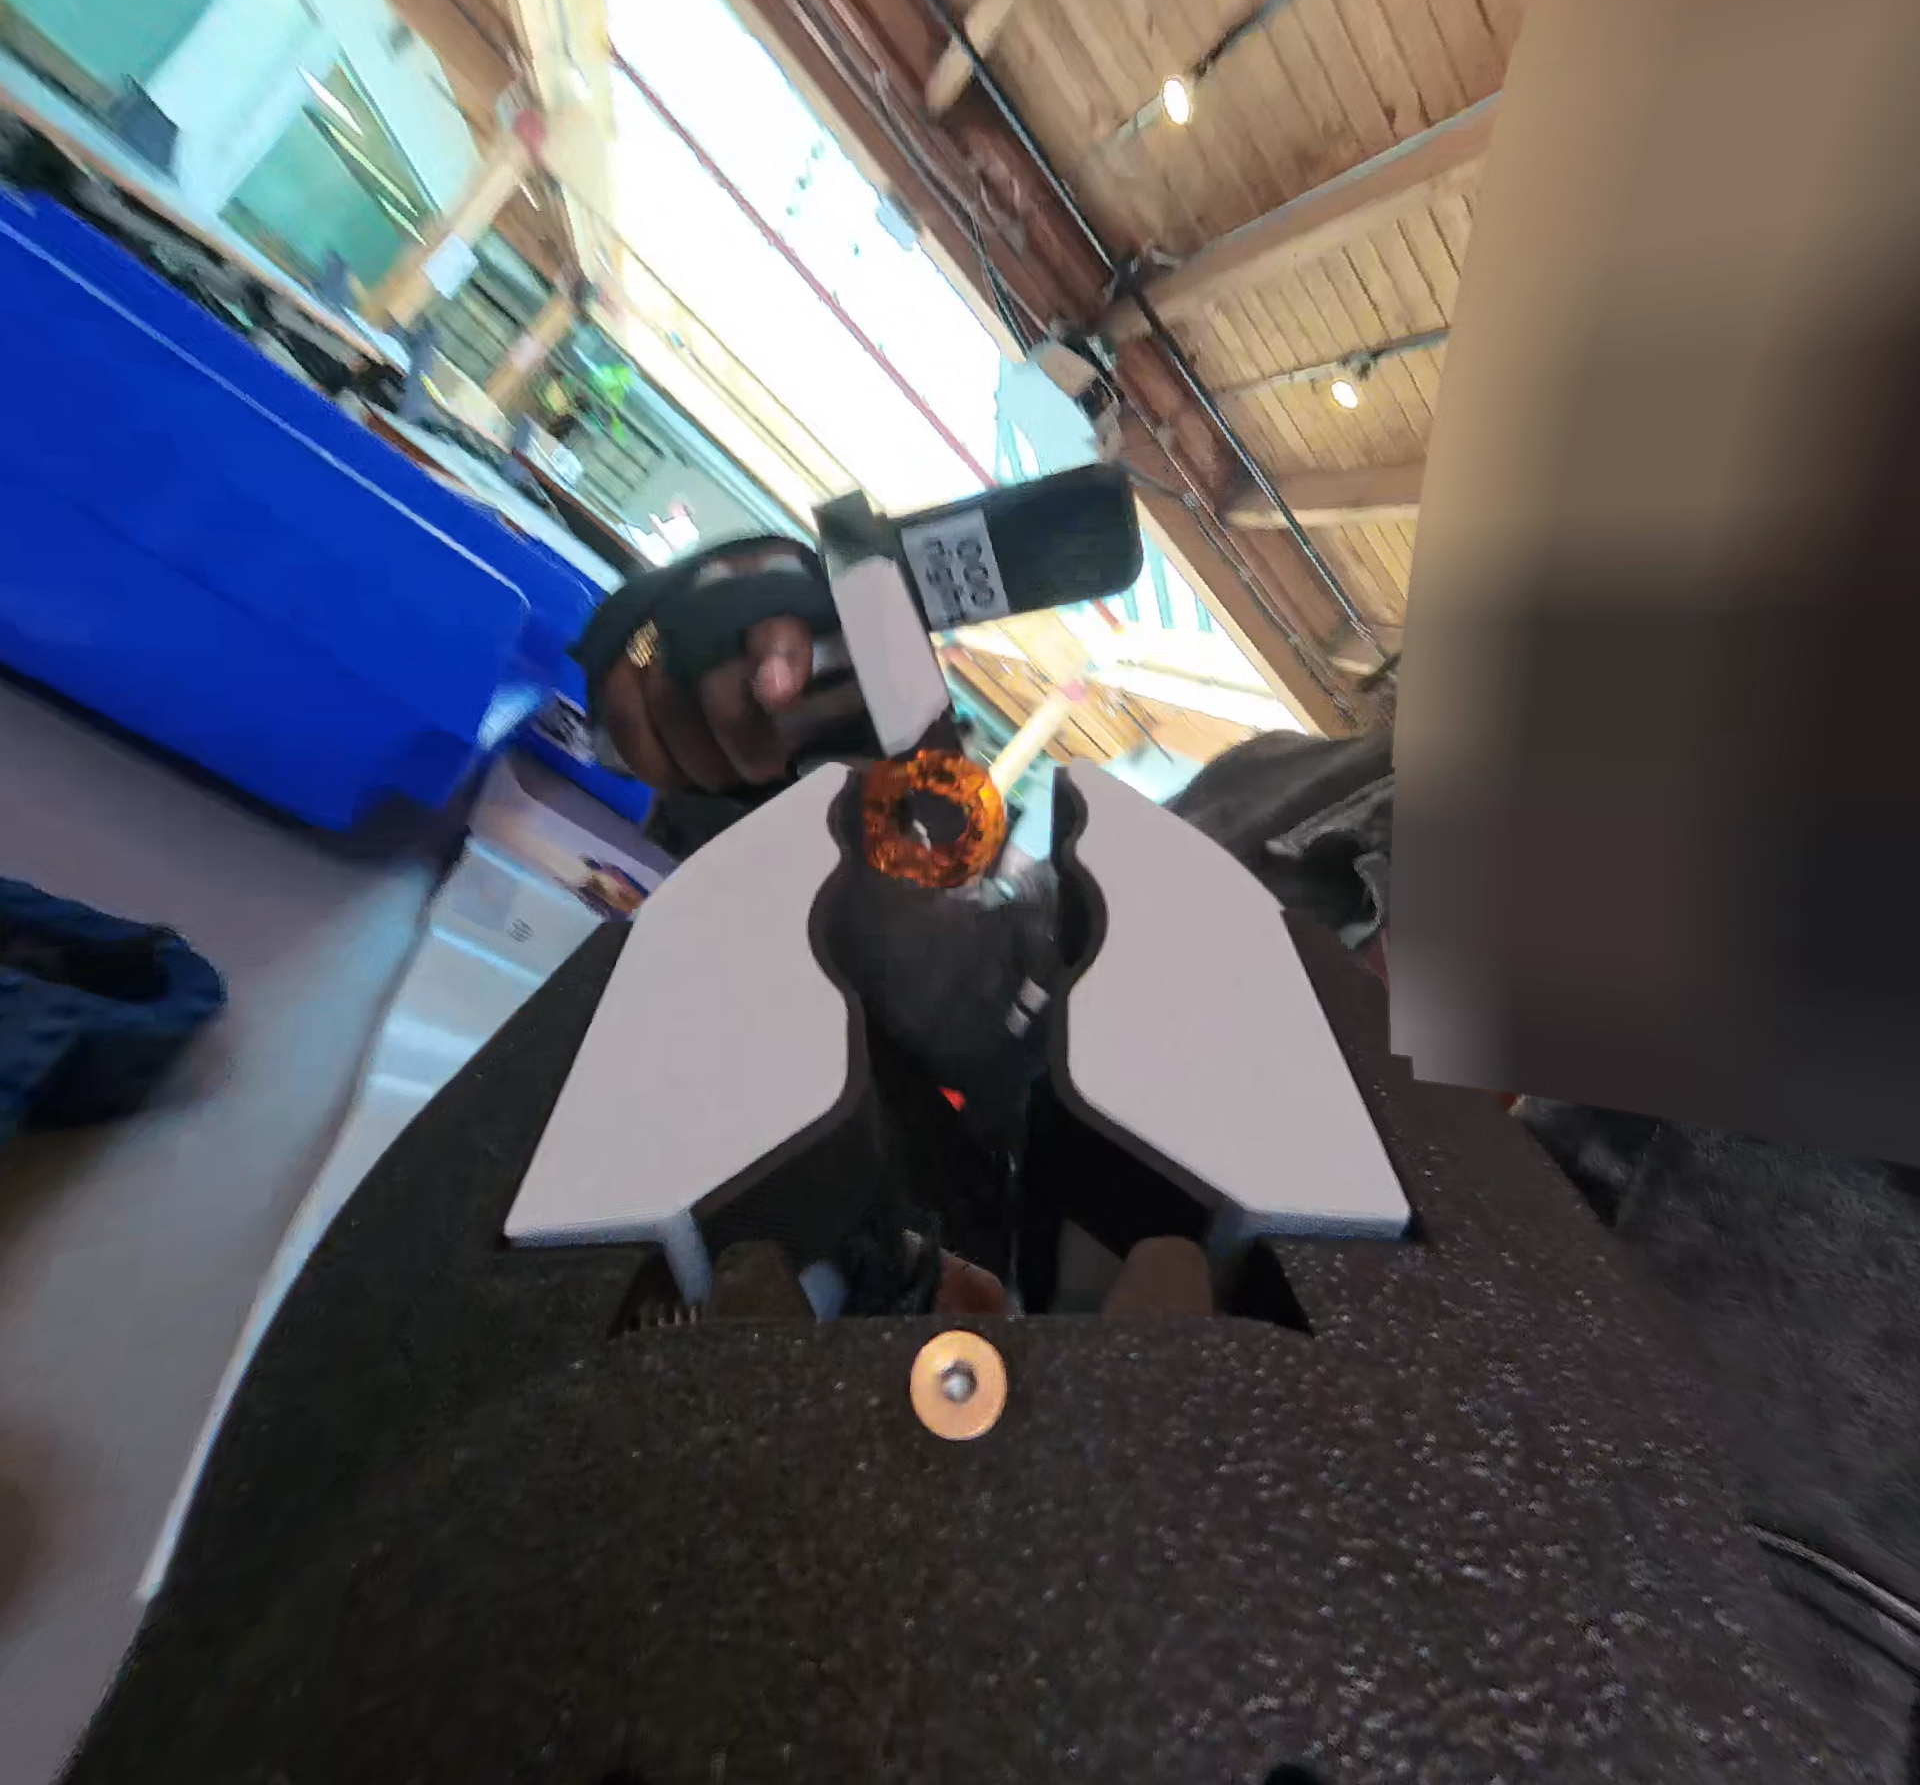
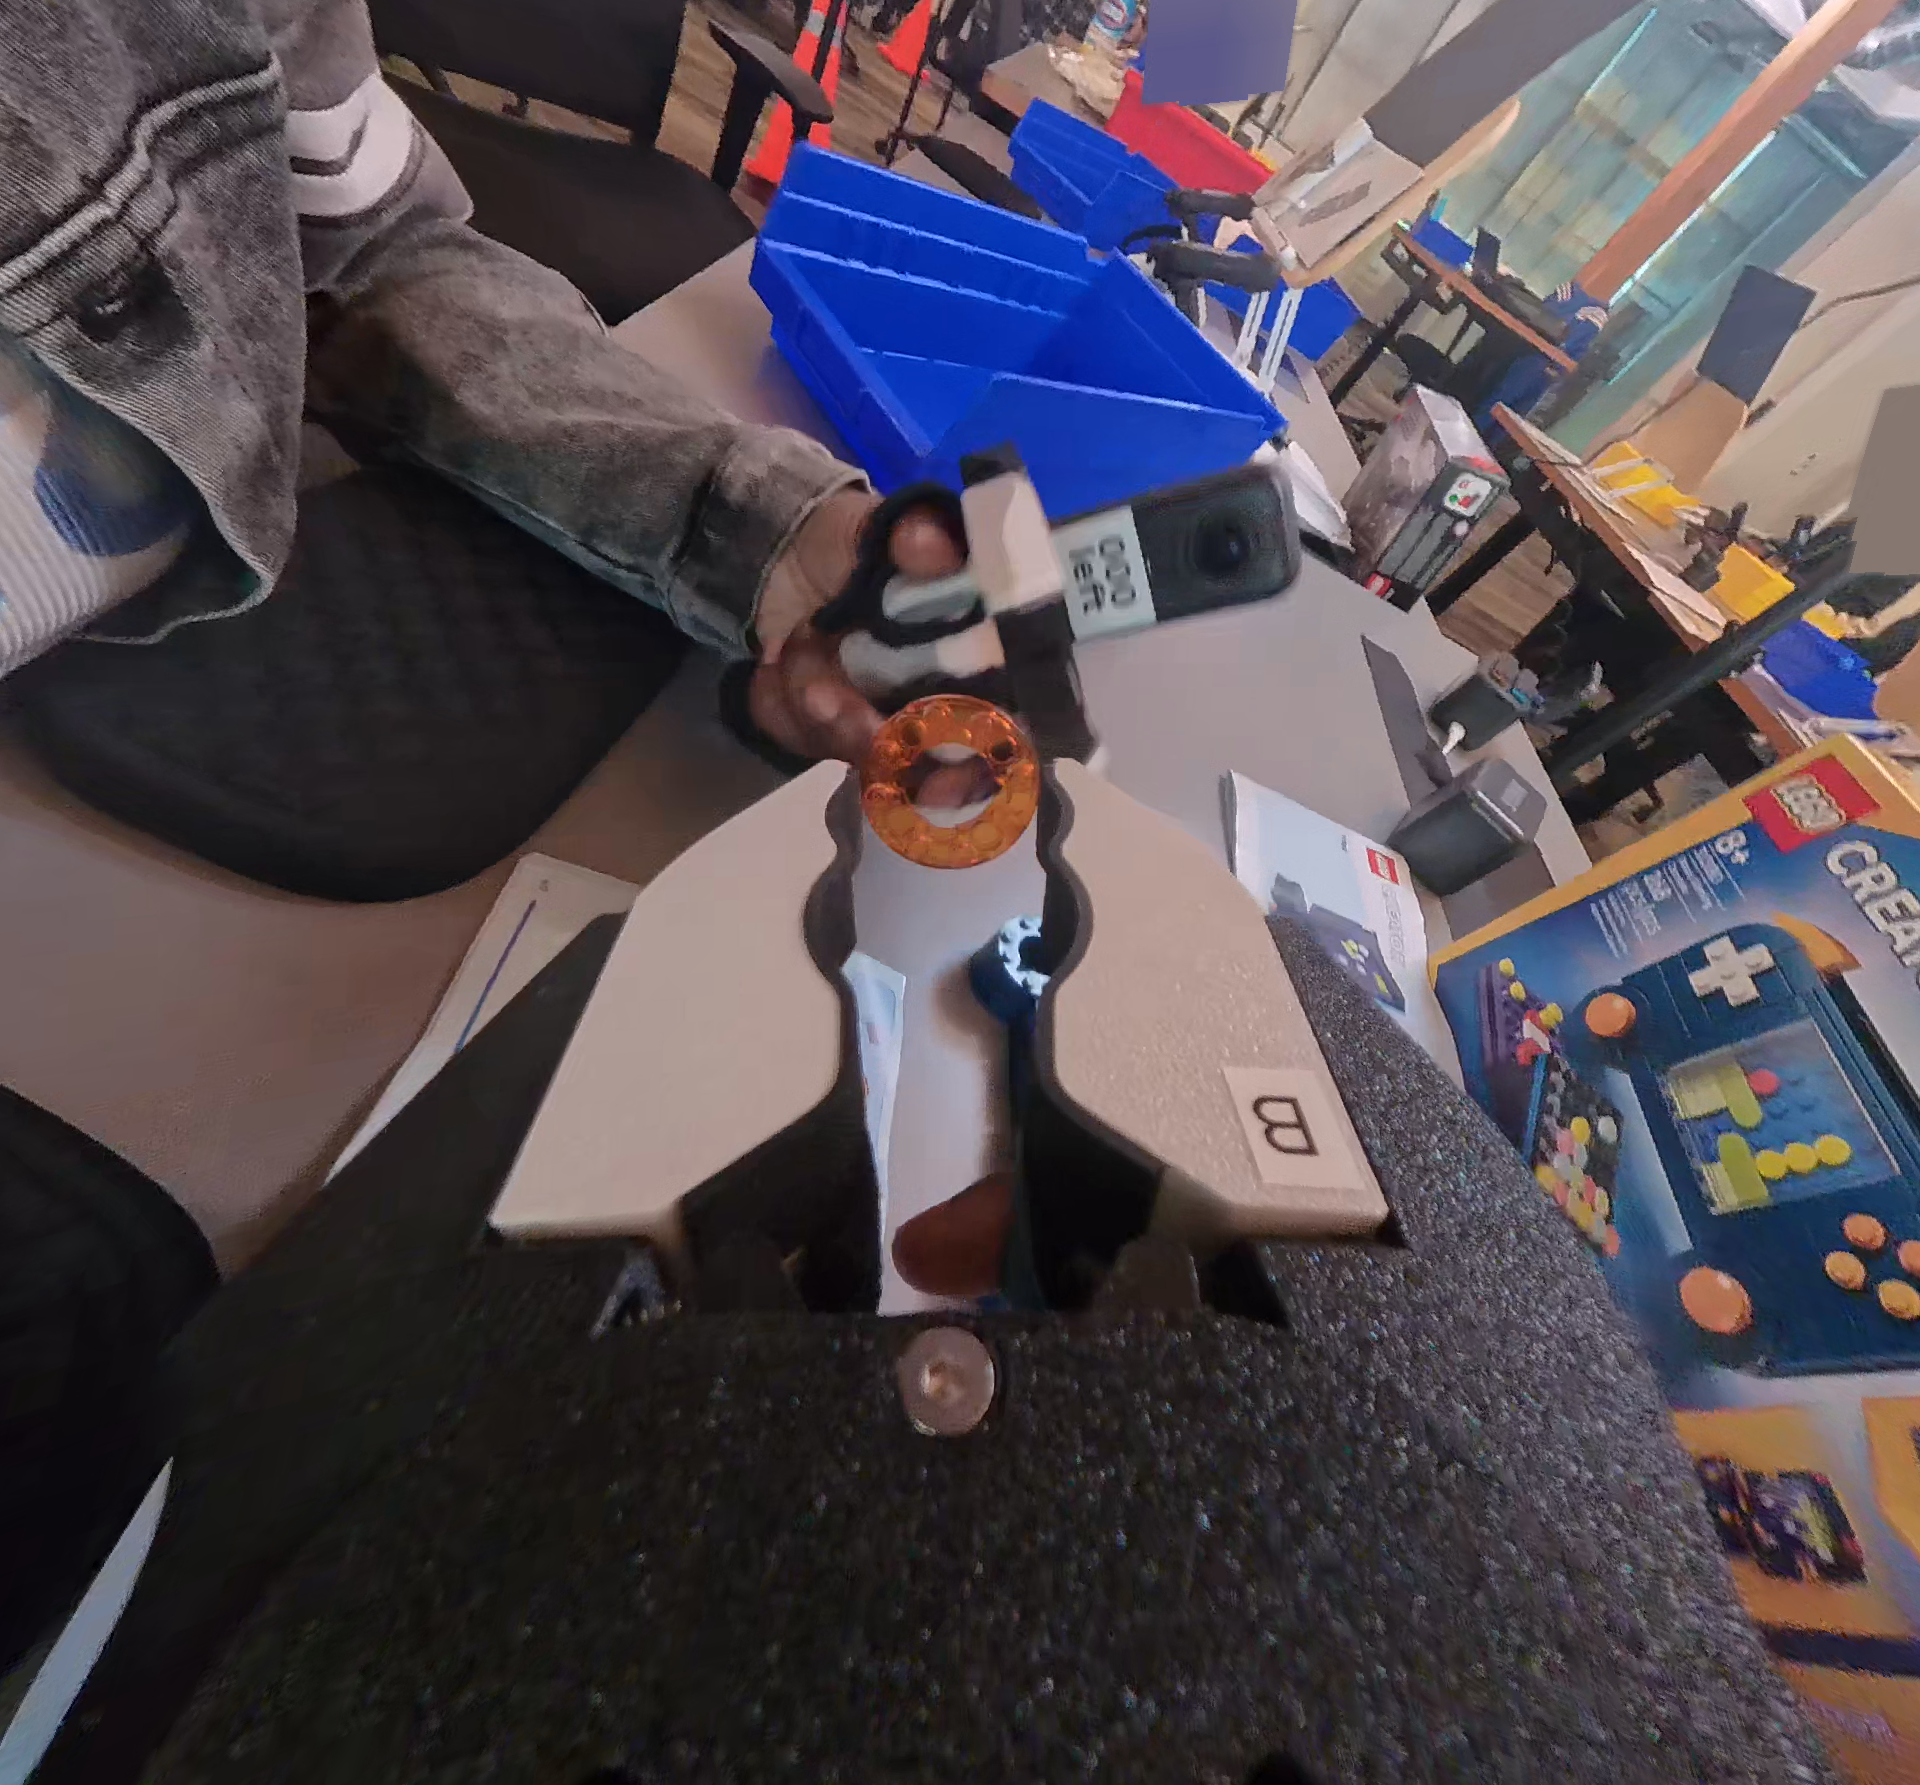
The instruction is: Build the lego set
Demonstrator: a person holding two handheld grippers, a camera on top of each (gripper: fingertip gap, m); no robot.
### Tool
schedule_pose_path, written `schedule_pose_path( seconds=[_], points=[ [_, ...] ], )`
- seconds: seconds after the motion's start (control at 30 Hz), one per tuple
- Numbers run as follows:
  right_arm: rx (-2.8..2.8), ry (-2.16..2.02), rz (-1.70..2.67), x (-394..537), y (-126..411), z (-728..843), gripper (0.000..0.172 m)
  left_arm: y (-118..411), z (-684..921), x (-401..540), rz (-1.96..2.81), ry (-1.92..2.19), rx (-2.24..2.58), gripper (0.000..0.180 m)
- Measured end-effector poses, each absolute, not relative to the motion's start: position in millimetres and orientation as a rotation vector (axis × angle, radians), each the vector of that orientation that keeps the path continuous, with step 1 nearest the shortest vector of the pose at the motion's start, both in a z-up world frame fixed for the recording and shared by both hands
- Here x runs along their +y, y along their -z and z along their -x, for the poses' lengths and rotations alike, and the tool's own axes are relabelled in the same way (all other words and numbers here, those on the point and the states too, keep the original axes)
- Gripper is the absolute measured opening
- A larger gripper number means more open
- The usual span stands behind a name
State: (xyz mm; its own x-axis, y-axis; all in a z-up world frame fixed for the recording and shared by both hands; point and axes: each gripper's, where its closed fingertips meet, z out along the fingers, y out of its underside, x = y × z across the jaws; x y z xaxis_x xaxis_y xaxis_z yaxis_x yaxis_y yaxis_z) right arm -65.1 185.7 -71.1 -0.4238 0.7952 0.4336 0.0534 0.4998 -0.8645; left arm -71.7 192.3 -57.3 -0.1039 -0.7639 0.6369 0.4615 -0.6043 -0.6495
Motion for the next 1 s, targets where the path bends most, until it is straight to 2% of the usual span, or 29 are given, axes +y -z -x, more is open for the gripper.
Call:
schedule_pose_path(
  seconds=[0.03,0.33,0.6,0.87,1.0],
  points=[
    [-1.824,-0.996,0.726,189.4,72.8,64.4,0.032,54.8,80.2,199.0,1.294,1.757,0.324,0.034],
    [-1.895,-0.948,0.846,201.4,96.8,64.5,0.032,79.4,113.8,231.0,1.499,1.199,0.296,0.029],
    [-1.944,-0.998,1.151,214.3,125.4,65.5,0.032,94.2,114.2,237.0,1.585,1.050,0.340,0.027],
    [-1.620,-1.558,1.439,220.4,93.5,67.3,0.032,80.3,103.6,226.0,1.483,1.101,0.424,0.027],
    [-1.614,-1.674,1.421,213.5,86.8,63.5,0.032,79.9,90.7,218.1,1.413,0.812,0.649,0.028]
  ],
)
